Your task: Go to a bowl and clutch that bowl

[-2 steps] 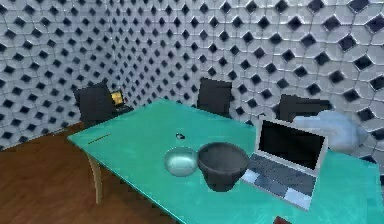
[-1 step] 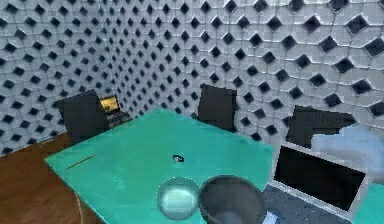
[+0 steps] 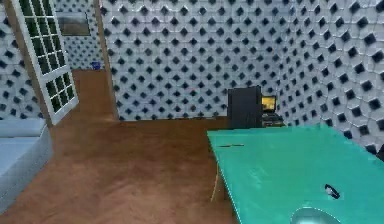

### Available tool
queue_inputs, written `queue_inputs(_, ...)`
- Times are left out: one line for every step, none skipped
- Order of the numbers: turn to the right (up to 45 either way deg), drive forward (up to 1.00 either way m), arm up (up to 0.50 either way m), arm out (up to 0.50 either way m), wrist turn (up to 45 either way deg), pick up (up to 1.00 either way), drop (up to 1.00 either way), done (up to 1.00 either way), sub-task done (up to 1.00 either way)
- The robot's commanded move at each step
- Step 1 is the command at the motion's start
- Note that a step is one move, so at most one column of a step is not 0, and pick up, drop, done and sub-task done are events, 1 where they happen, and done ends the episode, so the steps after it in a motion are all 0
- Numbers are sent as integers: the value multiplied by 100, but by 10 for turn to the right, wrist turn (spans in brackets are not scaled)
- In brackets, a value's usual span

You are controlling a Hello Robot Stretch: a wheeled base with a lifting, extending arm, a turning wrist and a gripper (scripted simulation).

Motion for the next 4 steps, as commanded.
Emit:
queue_inputs(-420, 0, 0, 0, 0, 0, 0, 0, 0)
queue_inputs(0, 0, 50, 0, 0, 0, 0, 0, 0)
queue_inputs(0, 0, 30, 0, 0, 0, 0, 0, 0)
queue_inputs(0, 0, 0, 30, 0, 0, 0, 0, 0)
